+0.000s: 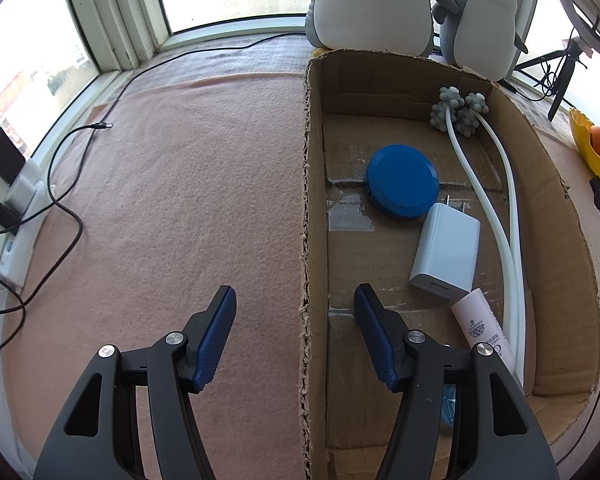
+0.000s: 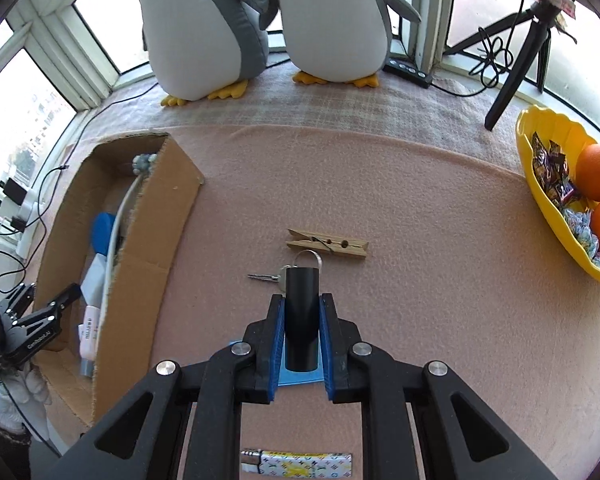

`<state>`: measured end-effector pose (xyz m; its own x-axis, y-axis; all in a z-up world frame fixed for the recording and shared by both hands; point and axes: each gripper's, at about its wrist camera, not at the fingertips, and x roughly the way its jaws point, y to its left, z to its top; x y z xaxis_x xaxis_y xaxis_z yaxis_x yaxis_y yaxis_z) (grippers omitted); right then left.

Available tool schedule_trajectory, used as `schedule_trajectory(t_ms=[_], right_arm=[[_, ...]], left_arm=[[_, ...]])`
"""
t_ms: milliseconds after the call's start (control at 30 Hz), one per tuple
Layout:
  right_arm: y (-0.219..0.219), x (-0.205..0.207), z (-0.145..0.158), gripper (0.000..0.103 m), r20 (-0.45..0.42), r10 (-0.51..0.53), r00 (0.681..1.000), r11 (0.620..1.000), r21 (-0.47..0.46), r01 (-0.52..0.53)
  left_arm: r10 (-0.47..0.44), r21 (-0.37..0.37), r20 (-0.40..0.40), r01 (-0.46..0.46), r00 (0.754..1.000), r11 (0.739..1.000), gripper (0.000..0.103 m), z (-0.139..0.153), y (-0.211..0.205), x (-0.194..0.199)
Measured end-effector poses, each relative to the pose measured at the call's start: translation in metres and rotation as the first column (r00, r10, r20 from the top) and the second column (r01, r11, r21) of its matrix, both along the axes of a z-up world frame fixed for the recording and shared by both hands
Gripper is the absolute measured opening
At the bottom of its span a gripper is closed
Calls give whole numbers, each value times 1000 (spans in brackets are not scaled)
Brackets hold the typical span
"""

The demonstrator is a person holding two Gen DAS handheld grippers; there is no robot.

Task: Organize rigid objects
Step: 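Carry the black cylinder into the box and open the right tool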

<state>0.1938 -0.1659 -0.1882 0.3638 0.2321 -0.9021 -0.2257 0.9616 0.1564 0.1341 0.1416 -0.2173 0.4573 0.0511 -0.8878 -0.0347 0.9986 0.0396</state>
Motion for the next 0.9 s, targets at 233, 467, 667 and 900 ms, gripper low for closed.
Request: schedule_trajectory(t_ms=[233,467,667,900], right_arm=[[52,-24,32,15,67,108,992,992,62,-113],[104,-41,44,15,92,204,975,972,104,-213],[137,-44,34,15,92,240,966,964,94,-249],[158,-46,14,15,63,259,964,964,53,-262]], left_arm=[[-3,16,1,3,1000,1000,61,-2,-2,3],[-4,17,3,4,1000,1000,61,-2,-2,3],[-7,20,3,7,1000,1000,61,-2,-3,3],[-6,19,4,6,1000,1000,61,-2,-4,3]])
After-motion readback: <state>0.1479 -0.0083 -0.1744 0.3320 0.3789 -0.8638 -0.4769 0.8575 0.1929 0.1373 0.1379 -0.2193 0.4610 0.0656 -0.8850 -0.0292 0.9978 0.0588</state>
